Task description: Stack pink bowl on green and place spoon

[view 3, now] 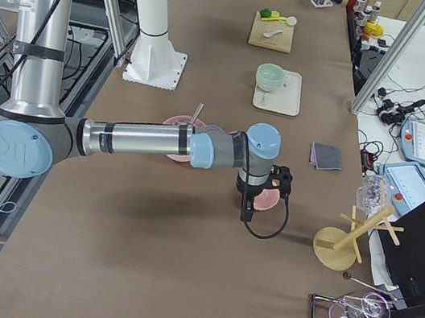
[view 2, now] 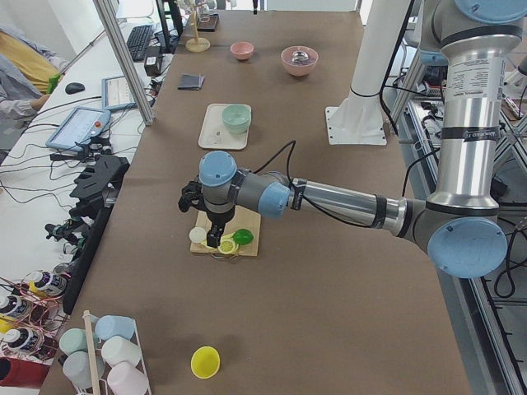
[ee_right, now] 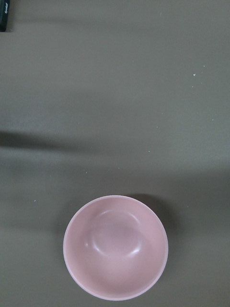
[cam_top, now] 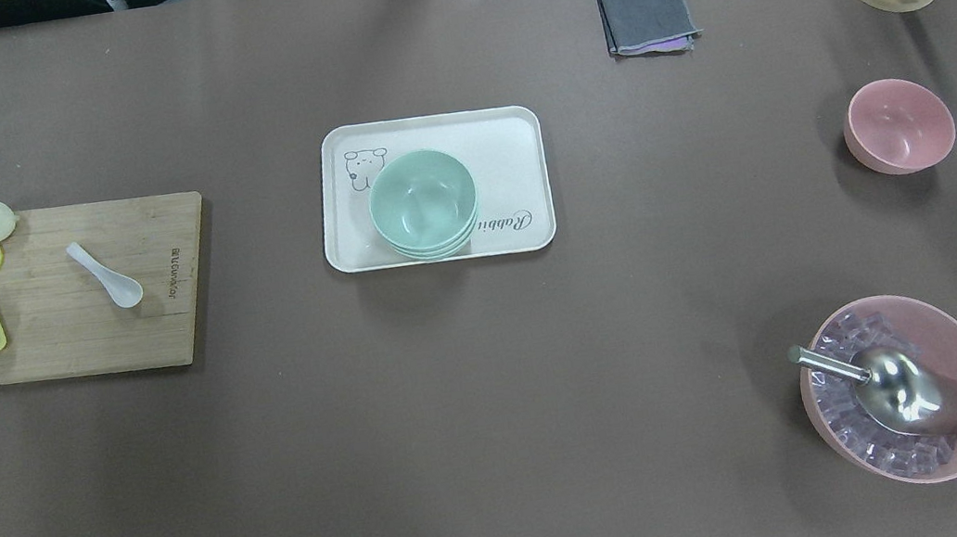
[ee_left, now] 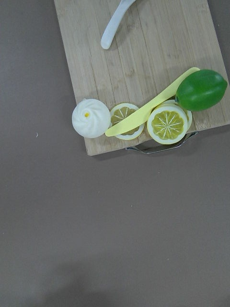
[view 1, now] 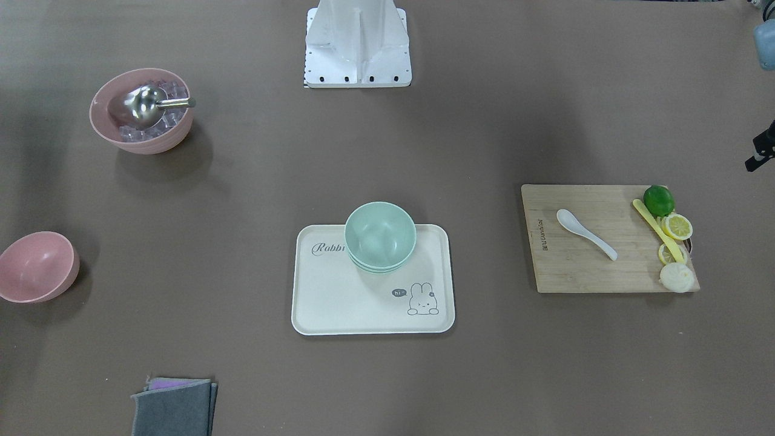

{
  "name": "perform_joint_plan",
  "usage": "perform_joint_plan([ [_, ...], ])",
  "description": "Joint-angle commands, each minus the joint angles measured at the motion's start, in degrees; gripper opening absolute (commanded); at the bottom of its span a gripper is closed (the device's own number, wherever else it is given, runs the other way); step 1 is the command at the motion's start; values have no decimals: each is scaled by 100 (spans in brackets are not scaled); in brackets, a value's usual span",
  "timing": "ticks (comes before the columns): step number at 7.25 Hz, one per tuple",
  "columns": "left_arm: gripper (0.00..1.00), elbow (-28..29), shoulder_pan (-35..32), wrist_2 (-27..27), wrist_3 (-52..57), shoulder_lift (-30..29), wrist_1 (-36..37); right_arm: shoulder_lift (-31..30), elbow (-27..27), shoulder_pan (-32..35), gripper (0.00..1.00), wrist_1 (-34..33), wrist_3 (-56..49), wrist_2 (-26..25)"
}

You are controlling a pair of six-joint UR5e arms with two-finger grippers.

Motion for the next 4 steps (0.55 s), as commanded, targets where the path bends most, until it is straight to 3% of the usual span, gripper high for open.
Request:
perform_joint_plan([
  [1,98,41,17,-7,-52,-17,0,7,-34,-33,100,0,17,2],
  [4,98,-2,18,-7,-43,-26,0,7,-52,-68,100,0,17,-7],
])
